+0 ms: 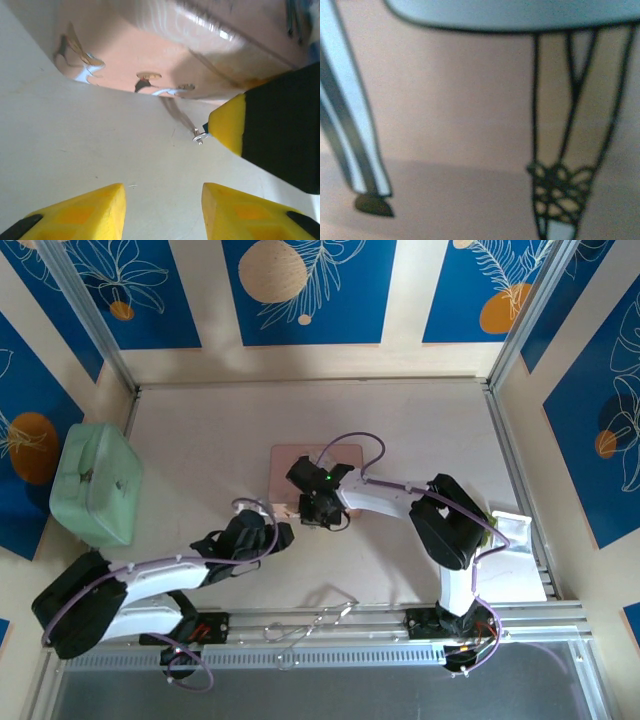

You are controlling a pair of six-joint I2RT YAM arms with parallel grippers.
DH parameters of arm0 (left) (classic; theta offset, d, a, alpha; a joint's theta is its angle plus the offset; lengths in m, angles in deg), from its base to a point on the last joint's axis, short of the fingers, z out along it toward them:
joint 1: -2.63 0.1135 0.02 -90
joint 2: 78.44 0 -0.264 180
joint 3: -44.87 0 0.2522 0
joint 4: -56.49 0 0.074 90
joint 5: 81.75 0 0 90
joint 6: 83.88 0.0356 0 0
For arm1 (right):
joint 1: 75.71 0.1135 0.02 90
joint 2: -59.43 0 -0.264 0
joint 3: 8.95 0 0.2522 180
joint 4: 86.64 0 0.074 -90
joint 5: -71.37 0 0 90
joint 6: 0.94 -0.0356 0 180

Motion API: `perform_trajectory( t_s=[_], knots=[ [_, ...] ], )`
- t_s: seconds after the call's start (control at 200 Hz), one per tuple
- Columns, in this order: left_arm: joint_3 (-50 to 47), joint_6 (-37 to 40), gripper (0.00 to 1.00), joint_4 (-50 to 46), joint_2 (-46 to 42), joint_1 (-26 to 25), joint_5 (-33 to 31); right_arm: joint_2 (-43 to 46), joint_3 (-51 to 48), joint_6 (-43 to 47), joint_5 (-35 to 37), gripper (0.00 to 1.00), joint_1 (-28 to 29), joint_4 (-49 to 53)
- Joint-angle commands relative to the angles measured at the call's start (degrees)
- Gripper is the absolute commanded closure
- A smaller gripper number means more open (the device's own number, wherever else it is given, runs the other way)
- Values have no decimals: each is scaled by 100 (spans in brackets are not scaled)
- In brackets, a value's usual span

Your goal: Unlock the padlock with the key

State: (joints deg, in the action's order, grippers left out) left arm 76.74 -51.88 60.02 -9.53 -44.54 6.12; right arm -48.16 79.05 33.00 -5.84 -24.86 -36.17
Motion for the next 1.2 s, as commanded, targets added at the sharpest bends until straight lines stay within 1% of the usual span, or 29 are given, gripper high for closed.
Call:
perform_trajectory(
  t_s=[0.0,0.19,0.39,0.59,0.675,0.76,0.88,0.965,1.055,1.196],
  knots=[
    [-43,53,55,1032,337,-96,160,-190,-68,25,-698,86,-12,283],
    [-158,18,54,1924,1011,-198,243,-175,-76,23,-794,86,-66,263],
    [-166,69,53,2418,1418,-256,107,-96,-80,20,-899,86,-84,258],
    [-83,307,59,2602,1581,-268,98,-64,-102,30,-1002,86,-111,214],
    [74,384,62,2358,1743,-274,105,-60,-103,33,-1044,86,-139,189],
    [156,438,62,2486,1977,-270,193,-47,-94,54,-1169,86,-177,157],
    [99,489,55,2727,2045,-274,145,-49,-77,76,-1492,86,-257,134],
    [37,526,54,2870,2031,-274,84,-83,-28,135,-1686,86,-304,241],
    [49,588,54,3020,2112,-274,106,-145,-20,199,-1847,86,-355,335],
    [132,631,60,3136,2287,-274,195,-125,-149,187,-2027,87,-426,259]
  ],
)
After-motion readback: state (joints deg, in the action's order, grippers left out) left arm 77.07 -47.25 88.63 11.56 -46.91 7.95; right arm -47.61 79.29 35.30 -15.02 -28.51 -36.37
